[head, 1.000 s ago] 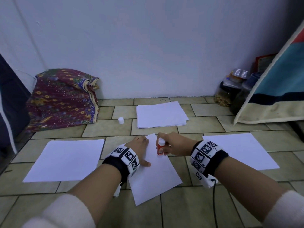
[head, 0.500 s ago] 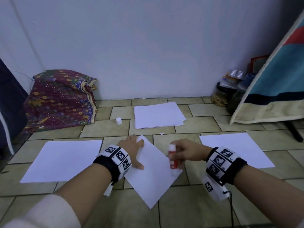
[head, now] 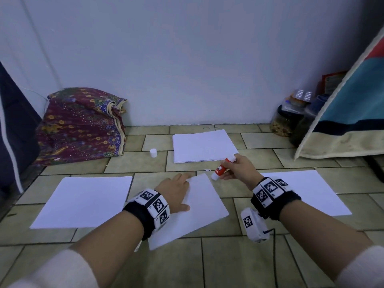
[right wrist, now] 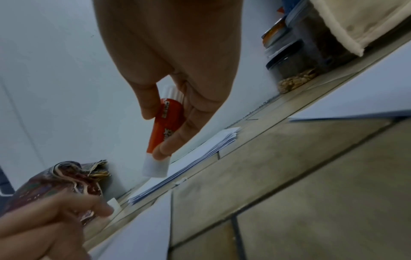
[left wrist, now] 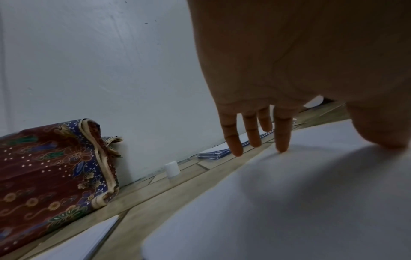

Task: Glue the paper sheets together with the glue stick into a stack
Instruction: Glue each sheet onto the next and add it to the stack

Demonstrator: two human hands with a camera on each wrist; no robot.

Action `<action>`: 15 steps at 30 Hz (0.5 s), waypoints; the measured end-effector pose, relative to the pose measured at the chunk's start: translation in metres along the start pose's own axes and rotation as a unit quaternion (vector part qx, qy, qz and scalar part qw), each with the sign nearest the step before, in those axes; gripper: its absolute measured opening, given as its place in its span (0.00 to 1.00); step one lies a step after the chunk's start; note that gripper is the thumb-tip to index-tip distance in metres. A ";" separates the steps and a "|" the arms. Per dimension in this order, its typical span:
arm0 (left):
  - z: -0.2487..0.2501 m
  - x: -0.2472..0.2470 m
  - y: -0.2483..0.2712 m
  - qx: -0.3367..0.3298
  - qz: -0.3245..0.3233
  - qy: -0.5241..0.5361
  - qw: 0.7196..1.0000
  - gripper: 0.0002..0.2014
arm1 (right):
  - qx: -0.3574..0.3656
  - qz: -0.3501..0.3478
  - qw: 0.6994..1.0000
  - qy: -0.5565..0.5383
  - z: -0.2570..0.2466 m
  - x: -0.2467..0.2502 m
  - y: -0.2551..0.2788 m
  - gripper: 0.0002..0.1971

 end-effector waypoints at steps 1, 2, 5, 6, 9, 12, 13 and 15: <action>0.000 0.000 -0.001 0.013 0.006 0.010 1.000 0.34 | 0.010 0.008 1.000 0.024 -0.001 -0.003 -0.002 0.07; 0.001 -0.001 -0.001 0.027 0.009 0.031 0.999 0.35 | 0.022 0.015 0.998 0.052 -0.002 -0.007 -0.004 0.07; 0.006 -0.002 -0.006 0.049 0.001 0.096 0.994 0.35 | 0.045 0.023 0.993 0.105 -0.005 -0.022 -0.008 0.07; 0.009 -0.001 -0.007 0.050 -0.010 0.093 0.994 0.34 | 0.054 0.021 0.992 0.114 -0.006 -0.027 -0.010 0.07; 0.016 0.000 -0.009 0.060 -0.019 0.074 0.995 0.31 | 0.095 0.011 0.982 0.162 -0.012 -0.043 -0.014 0.06; 0.013 -0.001 -0.010 0.062 -0.026 0.081 0.994 0.32 | 0.130 -0.016 0.964 0.232 -0.015 -0.054 -0.017 0.07; 0.012 -0.001 -0.010 0.061 -0.029 0.080 0.994 0.33 | 0.135 -0.032 0.957 0.253 -0.015 -0.056 -0.017 0.08; 0.010 0.000 -0.010 0.062 -0.037 0.077 0.994 0.34 | 0.135 -0.058 0.945 0.291 -0.016 -0.056 -0.017 0.09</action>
Point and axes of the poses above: each hand's wrist, its own y-axis away from the middle knuckle, its own x-axis out of the back of the hand, z = x × y, the point moved 2 cm from there along -y, towards the middle knuckle, and after that the axes turned 10 degrees about y, right-handed, at the moved point
